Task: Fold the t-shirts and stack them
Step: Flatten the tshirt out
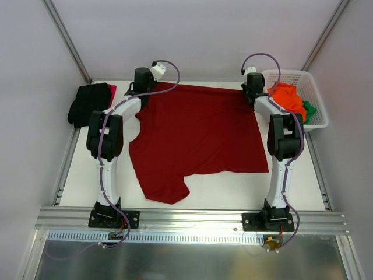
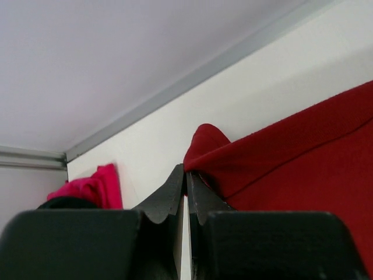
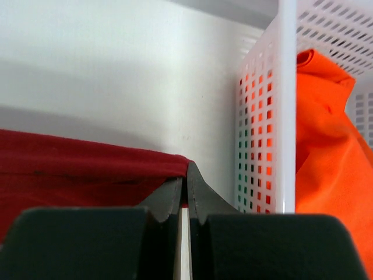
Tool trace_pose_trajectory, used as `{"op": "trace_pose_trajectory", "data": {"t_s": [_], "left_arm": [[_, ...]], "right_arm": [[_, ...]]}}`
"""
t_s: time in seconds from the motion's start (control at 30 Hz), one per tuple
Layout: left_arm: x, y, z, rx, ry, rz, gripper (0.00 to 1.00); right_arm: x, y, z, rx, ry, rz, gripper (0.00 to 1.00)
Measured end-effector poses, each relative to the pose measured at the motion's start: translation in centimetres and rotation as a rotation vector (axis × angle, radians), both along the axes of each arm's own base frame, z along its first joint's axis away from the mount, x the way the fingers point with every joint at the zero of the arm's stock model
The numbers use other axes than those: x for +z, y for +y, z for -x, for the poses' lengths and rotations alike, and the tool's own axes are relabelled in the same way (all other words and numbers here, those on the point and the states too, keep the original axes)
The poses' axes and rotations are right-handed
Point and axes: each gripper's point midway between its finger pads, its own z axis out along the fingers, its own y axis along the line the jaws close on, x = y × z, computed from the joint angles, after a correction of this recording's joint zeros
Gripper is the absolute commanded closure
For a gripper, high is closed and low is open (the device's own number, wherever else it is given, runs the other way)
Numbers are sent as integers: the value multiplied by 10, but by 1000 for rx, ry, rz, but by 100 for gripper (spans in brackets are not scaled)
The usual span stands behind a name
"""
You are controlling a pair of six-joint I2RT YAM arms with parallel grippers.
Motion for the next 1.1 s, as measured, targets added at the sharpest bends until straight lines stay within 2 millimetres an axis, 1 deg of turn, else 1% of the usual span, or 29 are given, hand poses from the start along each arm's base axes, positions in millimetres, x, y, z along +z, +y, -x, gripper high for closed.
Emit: {"op": "trace_pose_trajectory", "data": {"t_s": [0.1,0.13,0.17,0.2,0.27,0.3,0.37,0.4,0.43,0.5,0.53,0.57,0.6,0.67,0.73,0.77,0.8,0.83,0.87,0.9,0.93,0.97,1.0,1.03,1.07,1.1], "left_arm": [[3,1,-4,7,-60,2,100],[3,2,-5,9,-80,1,82],[5,3,-6,8,-101,-9,46],[8,5,-8,11,-129,-21,2],[22,10,-12,34,-229,-33,1],[29,15,-14,49,-283,-48,1],[51,24,-21,82,-420,-91,1],[59,29,-24,105,-491,-116,1],[68,35,-27,130,-551,-142,1],[71,46,-30,171,-604,-187,1],[70,52,-31,191,-615,-203,1],[67,59,-30,213,-615,-207,1],[67,66,-27,230,-617,-201,1],[59,78,-15,227,-563,-161,1],[48,75,-2,129,-397,-98,1],[51,73,5,95,-335,-58,1],[58,70,13,61,-283,-12,1],[65,64,20,32,-243,26,1],[73,54,29,-5,-191,71,1],[79,42,39,-48,-144,110,1],[80,29,50,-88,-99,144,1],[77,16,64,-124,-44,177,1],[69,6,76,-151,10,201,1],[55,-4,93,-181,78,228,1],[39,-13,110,-205,151,253,1],[18,-20,131,-224,242,278,1]], "right_arm": [[8,2,-9,8,-61,-18,100],[12,2,-12,10,-80,-22,97],[15,3,-14,13,-97,-25,83],[20,3,-17,13,-112,-27,46],[31,1,-24,7,-141,-11,16],[39,-2,-29,1,-160,4,13],[62,-10,-44,-23,-220,45,9],[79,-15,-54,-37,-281,71,6],[90,-20,-58,-50,-319,88,5],[108,-30,-63,-71,-395,129,3],[114,-35,-63,-82,-425,142,3],[117,-39,-62,-84,-445,153,3],[114,-42,-58,-80,-441,153,1],[93,-41,-42,-23,-355,109,2],[73,-32,-25,45,-224,31,2],[68,-26,-17,77,-165,-13,2],[64,-19,-8,104,-104,-58,2],[61,-10,3,136,-41,-106,3],[60,-1,12,163,6,-146,3],[60,9,23,191,58,-191,8],[59,18,32,213,96,-224,9],[57,29,49,243,156,-273,9],[55,35,63,259,198,-301,9],[53,43,77,277,234,-333,9],[49,51,97,294,283,-372,9],[45,56,118,304,333,-406,10]]}}
